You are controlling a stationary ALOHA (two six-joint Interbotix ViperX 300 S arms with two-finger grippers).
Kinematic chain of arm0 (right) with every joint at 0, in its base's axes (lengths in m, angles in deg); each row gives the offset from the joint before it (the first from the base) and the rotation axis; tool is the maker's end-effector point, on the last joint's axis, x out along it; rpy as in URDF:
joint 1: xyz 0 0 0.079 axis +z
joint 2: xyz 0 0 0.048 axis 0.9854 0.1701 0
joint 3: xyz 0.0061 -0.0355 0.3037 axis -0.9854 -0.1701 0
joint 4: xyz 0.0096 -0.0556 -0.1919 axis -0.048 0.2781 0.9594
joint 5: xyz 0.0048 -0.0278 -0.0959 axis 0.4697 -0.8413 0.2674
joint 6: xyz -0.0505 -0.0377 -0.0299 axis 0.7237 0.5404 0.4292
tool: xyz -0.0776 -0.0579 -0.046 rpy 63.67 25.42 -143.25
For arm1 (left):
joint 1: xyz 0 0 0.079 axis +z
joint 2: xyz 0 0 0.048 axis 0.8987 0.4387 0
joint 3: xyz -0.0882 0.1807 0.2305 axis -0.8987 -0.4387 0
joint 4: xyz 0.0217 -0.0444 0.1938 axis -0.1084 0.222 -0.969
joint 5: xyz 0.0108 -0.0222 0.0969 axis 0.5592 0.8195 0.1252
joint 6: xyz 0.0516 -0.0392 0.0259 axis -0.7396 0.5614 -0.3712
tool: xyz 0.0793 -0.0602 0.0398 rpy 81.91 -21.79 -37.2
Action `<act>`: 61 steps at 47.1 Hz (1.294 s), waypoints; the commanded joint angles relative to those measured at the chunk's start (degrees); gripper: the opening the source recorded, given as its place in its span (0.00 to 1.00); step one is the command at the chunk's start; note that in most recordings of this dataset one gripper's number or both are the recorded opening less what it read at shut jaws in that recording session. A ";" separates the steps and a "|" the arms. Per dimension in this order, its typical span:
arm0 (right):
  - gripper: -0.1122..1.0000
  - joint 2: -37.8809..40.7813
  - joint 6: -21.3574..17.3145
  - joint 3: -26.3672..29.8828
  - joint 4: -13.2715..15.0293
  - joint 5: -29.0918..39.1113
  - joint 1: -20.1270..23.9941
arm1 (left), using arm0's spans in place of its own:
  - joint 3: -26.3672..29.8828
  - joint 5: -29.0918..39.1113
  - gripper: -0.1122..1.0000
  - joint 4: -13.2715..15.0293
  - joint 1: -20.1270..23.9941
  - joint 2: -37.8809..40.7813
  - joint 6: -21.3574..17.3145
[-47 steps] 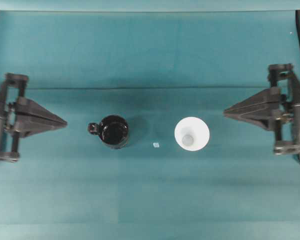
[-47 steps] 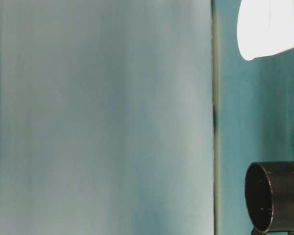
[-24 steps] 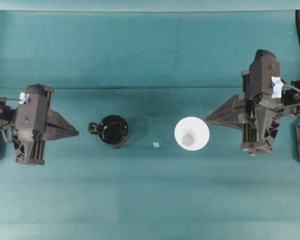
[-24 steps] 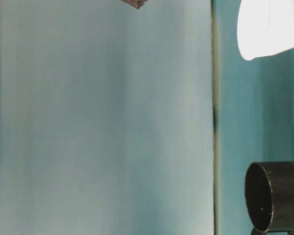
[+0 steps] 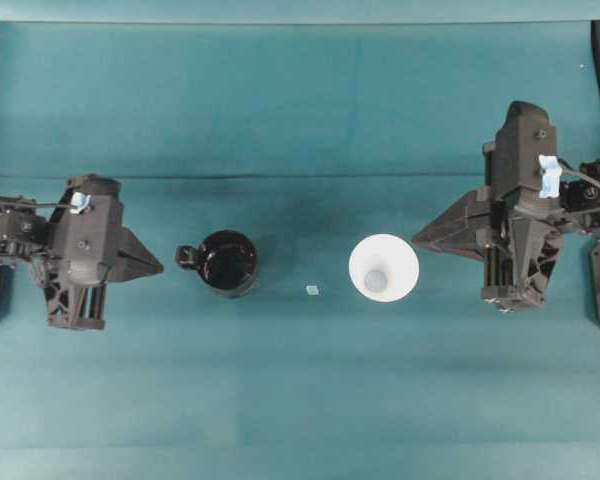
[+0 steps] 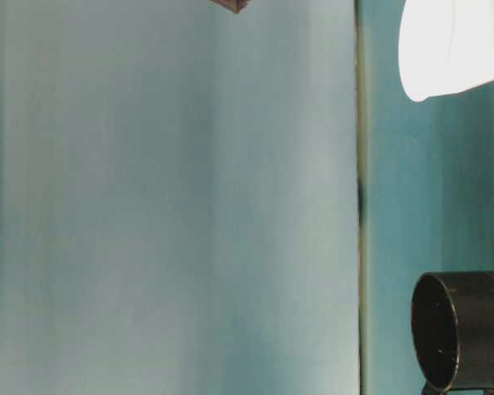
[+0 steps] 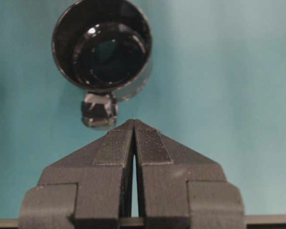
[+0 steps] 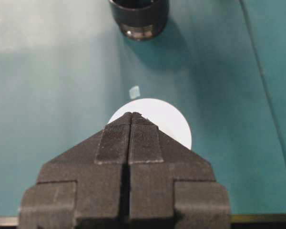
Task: Put a paper cup into the cup holder on your left arm.
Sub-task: 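Move the left gripper toward the black mug's handle, then close the left gripper on the black mug's handle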
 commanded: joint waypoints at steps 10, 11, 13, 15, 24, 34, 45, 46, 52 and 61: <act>0.05 -0.18 -0.62 1.58 0.09 0.53 -0.09 | -1.58 -3.43 0.16 -0.18 2.37 0.35 0.09; 0.05 -0.18 -0.62 1.76 0.09 0.88 -0.09 | -1.67 -3.52 0.18 -0.18 2.46 0.35 0.09; 0.05 -0.18 -0.62 1.76 0.09 1.32 -0.18 | -1.76 -3.78 0.24 -0.18 2.55 0.26 0.00; 0.05 -0.18 -0.53 1.85 0.09 1.67 -0.18 | -1.76 -4.04 0.32 -0.18 2.55 0.26 -0.44; 0.05 -0.18 -0.53 1.93 0.09 2.81 -0.09 | -2.11 -7.73 0.82 -0.18 2.81 2.90 -1.49; 0.05 -0.18 -0.62 1.93 0.09 3.52 -0.18 | -1.05 -9.84 0.93 -0.18 3.16 8.70 -2.81; 0.05 -0.18 -0.62 2.02 0.09 3.60 -0.09 | -0.79 -11.69 0.94 -0.18 4.57 10.99 -3.34; 0.05 -0.18 -0.62 2.02 0.09 3.60 -0.09 | -0.79 -11.95 0.94 -0.18 4.83 11.07 -3.34; 0.05 -0.18 -0.62 2.02 0.09 3.60 -0.09 | -0.88 -13.80 0.94 -0.18 5.71 11.95 -3.52; 0.05 -0.18 -0.62 2.29 0.00 3.60 -0.18 | -0.97 -14.50 0.94 -0.18 5.80 13.97 -3.52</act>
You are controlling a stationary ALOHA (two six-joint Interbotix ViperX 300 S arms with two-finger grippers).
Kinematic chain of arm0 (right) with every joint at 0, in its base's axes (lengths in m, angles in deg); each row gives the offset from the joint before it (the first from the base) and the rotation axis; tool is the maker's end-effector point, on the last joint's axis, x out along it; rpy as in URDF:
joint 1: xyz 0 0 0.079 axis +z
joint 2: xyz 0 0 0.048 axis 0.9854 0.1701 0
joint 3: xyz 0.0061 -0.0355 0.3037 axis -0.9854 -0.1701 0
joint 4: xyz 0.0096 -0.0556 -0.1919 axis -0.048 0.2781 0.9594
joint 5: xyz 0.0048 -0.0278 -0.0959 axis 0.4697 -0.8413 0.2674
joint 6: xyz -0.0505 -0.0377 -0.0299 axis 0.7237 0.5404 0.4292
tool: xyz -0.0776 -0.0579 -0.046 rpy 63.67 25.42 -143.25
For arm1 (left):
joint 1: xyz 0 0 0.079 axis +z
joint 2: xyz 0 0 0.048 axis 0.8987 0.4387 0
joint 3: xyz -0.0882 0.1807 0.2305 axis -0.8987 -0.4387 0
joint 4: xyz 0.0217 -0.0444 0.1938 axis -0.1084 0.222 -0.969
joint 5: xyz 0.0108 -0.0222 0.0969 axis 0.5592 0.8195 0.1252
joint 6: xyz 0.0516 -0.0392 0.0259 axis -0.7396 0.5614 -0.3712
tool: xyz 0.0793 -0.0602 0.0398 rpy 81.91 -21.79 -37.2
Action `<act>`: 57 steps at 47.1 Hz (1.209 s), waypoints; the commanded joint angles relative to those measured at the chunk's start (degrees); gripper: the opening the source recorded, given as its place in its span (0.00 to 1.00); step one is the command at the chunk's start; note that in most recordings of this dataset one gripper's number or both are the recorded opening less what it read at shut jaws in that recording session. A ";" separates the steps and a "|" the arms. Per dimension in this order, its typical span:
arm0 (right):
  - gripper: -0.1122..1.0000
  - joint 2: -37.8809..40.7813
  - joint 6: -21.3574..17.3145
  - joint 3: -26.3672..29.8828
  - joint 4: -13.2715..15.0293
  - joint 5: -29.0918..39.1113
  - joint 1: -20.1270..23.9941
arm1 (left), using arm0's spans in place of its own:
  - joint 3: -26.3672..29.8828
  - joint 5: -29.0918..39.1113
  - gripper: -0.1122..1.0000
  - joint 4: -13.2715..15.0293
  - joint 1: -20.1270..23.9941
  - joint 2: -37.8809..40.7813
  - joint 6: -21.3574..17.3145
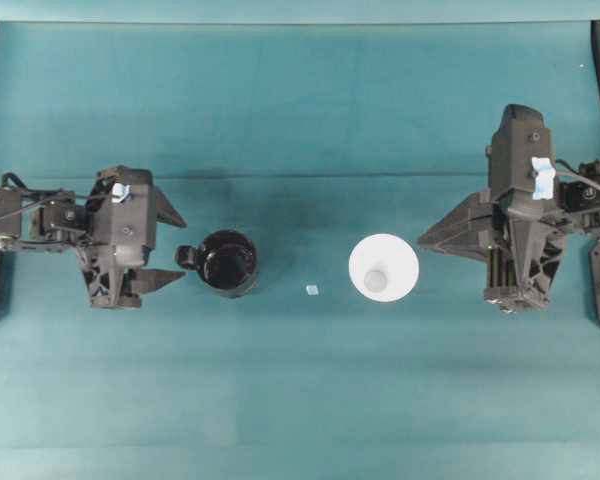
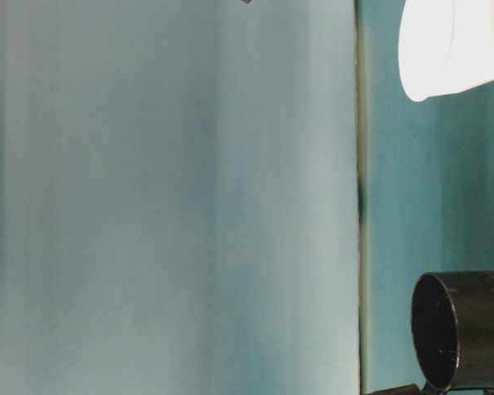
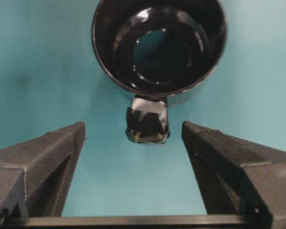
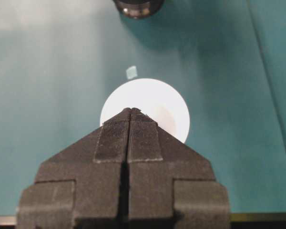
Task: Put a paper cup into the cup holder on your left arm.
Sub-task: 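Close the left gripper on the black mug's handle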
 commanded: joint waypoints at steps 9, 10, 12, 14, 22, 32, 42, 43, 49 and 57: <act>0.05 -0.18 -0.62 1.85 0.09 -0.18 0.00 | 0.26 -3.87 0.94 -0.09 0.18 3.69 0.00; 0.05 -0.18 -0.62 1.76 0.00 -0.18 0.00 | 0.35 -4.22 0.94 -0.09 0.18 4.04 0.09; 0.05 -0.18 -0.62 1.85 0.09 -0.18 0.00 | 0.44 -4.57 0.94 -0.09 0.18 4.66 0.09; 0.05 -0.18 -0.62 1.85 0.09 -0.18 0.00 | 0.62 -4.66 0.94 -0.09 0.18 5.01 0.18; 0.05 -0.09 -0.62 1.93 0.09 -0.09 0.00 | 0.79 -5.10 0.93 -0.18 0.26 5.36 0.18; 0.05 0.00 -0.62 1.93 0.09 -0.18 -0.09 | 0.44 -5.10 0.92 -0.09 0.18 5.98 0.18; 0.05 0.00 -0.62 2.11 0.09 -0.18 0.00 | 0.44 -5.10 0.73 -0.09 0.18 6.06 0.18; 0.05 0.00 -0.62 2.11 0.09 -0.18 0.00 | 0.53 -5.10 0.69 -0.09 0.26 6.06 0.18; 0.05 0.00 -0.62 2.11 0.09 -0.18 0.09 | 0.44 -5.01 0.42 -0.09 0.26 6.15 0.18; 0.05 0.00 -0.62 2.20 0.09 -0.18 0.35 | 0.44 -4.83 0.36 -0.09 0.26 6.06 0.00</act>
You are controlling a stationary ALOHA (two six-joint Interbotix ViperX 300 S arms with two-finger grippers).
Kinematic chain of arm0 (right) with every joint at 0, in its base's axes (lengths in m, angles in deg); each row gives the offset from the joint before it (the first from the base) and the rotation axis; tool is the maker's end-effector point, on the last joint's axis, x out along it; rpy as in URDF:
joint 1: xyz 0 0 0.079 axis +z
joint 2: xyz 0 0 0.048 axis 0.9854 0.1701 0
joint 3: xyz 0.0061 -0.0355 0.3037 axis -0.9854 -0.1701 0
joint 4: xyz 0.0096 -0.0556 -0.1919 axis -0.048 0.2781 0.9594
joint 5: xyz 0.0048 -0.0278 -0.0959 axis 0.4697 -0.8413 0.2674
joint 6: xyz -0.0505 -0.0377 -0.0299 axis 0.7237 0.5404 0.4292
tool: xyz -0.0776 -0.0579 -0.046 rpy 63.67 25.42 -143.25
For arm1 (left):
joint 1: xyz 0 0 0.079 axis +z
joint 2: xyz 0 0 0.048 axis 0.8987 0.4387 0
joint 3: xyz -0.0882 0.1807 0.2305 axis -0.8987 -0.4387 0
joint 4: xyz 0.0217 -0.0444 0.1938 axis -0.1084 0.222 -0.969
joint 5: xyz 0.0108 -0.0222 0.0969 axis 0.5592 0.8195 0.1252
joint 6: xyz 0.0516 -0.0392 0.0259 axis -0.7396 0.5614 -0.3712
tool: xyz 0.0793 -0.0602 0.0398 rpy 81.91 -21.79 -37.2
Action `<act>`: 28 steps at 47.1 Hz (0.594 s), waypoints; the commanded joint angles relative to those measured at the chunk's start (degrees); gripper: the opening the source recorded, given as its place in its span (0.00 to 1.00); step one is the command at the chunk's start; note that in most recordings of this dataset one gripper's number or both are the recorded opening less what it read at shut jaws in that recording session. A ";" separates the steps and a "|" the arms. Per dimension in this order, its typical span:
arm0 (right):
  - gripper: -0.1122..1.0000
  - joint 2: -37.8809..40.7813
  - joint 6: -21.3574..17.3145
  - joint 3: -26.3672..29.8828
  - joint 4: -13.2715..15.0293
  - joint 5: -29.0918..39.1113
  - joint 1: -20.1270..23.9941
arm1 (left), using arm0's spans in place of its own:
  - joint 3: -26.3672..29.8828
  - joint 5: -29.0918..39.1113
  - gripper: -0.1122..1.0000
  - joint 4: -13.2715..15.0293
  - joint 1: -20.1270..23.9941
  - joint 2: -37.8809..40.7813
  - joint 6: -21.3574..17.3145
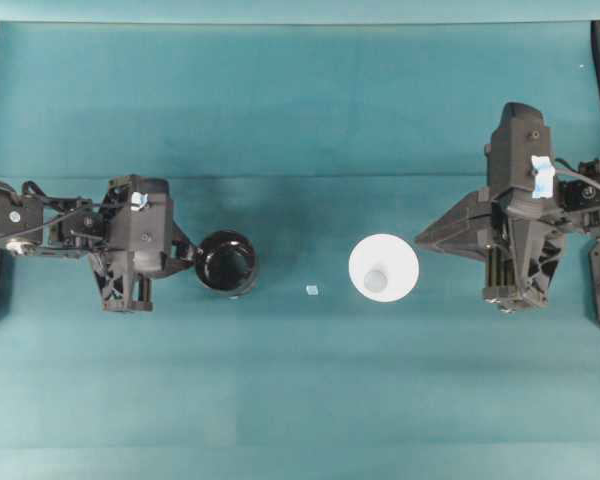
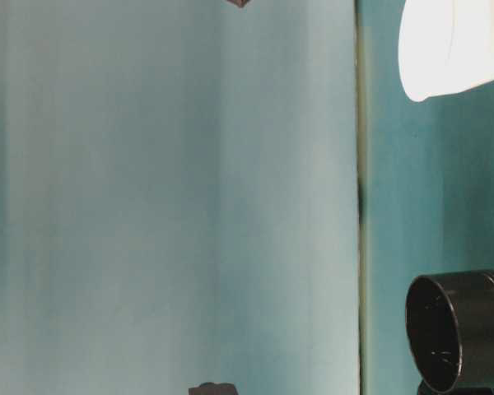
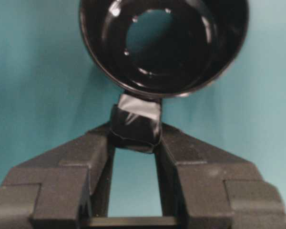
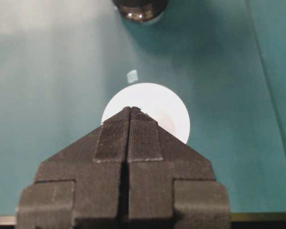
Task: Put a paper cup into the cup holder on your left arm.
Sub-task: 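Close the left gripper on the black mug's handle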
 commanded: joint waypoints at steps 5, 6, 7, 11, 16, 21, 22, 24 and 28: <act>0.05 -0.18 -0.62 1.76 0.18 0.09 0.26 | 0.35 -0.35 0.36 -0.09 0.09 0.00 -0.18; 0.05 -0.09 -0.62 1.76 0.18 0.18 0.26 | 0.44 -0.44 0.36 -0.09 0.09 0.00 -0.18; 0.05 -0.18 -0.62 1.76 0.18 0.26 0.35 | 0.44 -0.44 0.36 -0.09 0.18 0.00 -0.18; 0.05 -0.18 -0.62 1.85 0.18 1.05 0.26 | 0.62 -0.53 0.36 -0.09 0.09 0.00 -0.18; 0.05 -0.18 -0.62 1.93 0.18 1.49 0.35 | 0.97 -1.23 0.36 -0.18 0.09 -0.18 -0.18; 0.05 -0.09 -0.62 1.93 0.18 1.58 0.35 | 1.49 -2.37 0.36 -0.09 0.09 -0.53 -0.18; 0.05 -0.18 -0.62 1.93 0.18 1.58 0.35 | 1.67 -2.64 0.36 -0.09 0.09 -0.79 -0.18; 0.05 -0.18 -0.62 1.93 0.18 1.58 0.35 | 2.02 -2.81 0.36 -0.09 0.09 -1.23 -0.18; 0.05 -0.09 -0.62 1.93 0.18 1.58 0.26 | 2.64 -2.99 0.36 -0.09 0.09 -1.67 -0.26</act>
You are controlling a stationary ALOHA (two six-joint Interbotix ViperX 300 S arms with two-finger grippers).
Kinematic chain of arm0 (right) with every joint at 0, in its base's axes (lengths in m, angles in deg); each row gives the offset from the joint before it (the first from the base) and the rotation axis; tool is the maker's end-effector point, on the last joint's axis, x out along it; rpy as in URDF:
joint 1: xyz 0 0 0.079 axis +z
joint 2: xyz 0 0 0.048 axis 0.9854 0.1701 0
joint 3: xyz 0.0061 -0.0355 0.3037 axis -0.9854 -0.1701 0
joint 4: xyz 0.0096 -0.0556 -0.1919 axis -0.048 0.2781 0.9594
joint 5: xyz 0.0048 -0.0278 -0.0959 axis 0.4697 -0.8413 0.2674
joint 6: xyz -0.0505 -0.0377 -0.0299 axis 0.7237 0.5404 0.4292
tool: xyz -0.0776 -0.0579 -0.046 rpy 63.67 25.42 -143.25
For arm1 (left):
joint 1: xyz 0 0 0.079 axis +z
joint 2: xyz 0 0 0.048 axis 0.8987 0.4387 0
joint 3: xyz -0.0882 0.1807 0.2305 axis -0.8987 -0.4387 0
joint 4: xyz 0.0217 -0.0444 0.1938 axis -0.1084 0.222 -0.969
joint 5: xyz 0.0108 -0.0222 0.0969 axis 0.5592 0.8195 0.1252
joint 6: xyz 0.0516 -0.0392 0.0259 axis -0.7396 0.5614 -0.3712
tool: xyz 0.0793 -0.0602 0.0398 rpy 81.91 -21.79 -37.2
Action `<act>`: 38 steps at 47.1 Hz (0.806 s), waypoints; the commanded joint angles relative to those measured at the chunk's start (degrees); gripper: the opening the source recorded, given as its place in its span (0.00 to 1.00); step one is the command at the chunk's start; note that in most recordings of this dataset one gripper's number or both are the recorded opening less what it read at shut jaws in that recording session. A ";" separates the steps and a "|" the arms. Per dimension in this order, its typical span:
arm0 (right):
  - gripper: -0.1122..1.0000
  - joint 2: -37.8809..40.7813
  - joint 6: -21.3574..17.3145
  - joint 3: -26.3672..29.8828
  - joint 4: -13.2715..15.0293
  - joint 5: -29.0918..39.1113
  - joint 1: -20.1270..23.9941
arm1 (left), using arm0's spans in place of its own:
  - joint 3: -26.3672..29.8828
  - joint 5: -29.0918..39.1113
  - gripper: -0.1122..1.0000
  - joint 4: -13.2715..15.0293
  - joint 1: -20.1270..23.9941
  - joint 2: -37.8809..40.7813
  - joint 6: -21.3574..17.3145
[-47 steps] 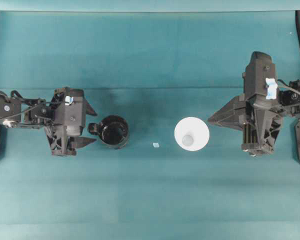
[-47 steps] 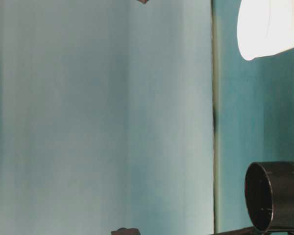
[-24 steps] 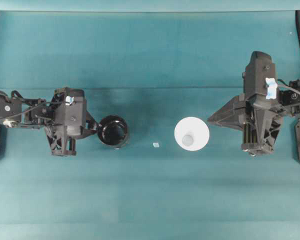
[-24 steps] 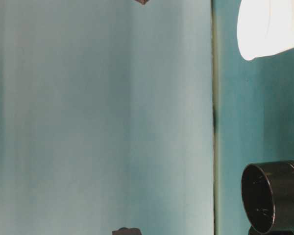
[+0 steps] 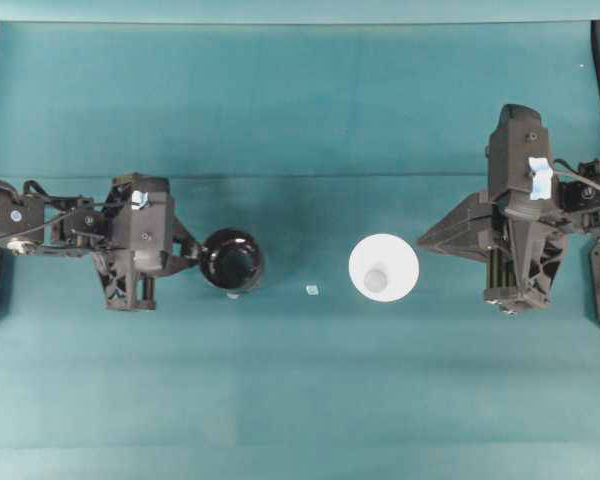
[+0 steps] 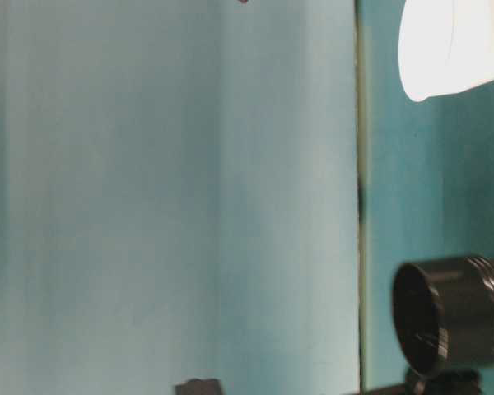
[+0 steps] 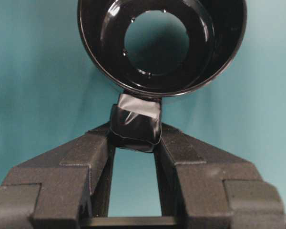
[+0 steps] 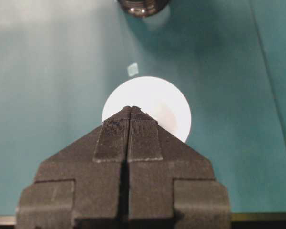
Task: Put a paper cup into the cup holder on your left arm.
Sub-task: 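Close the left gripper on the black mug's handle, then drag the mug rightward toward the white paper cup with the left gripper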
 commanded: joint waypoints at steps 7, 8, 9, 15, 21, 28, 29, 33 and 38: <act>0.04 -0.18 -0.62 1.67 0.09 -0.26 0.18 | 2.72 -0.70 0.36 -0.18 -0.26 -1.14 0.00; 0.04 -0.09 -0.62 1.67 0.09 -0.26 0.18 | 3.08 -0.62 0.36 -0.09 -0.26 -1.05 0.00; 0.04 -0.18 -0.62 1.76 0.09 -0.35 0.18 | 3.34 -0.53 0.36 -0.09 -0.35 -0.97 0.00; 0.04 -0.18 -0.62 1.76 0.00 -0.26 0.18 | 6.42 0.00 0.36 -0.09 -0.97 -0.44 0.00; 0.05 -0.18 -0.62 1.76 0.09 -0.26 0.18 | 9.67 1.49 0.36 -0.18 -1.32 1.58 0.09; 0.04 -0.09 -0.53 1.76 0.09 -0.26 0.18 | 13.36 4.75 0.36 -0.09 -1.58 4.04 0.18; 0.05 -0.18 -0.53 1.76 0.09 -0.26 0.18 | 13.71 5.10 0.36 -0.09 -1.58 4.31 0.18; 0.04 -0.18 -0.53 1.76 0.09 -0.26 0.18 | 14.85 5.98 0.36 -0.09 -1.67 5.36 0.70; 0.04 -0.18 -0.53 1.76 0.18 -0.26 0.18 | 15.73 6.50 0.36 -0.18 -2.20 6.24 1.67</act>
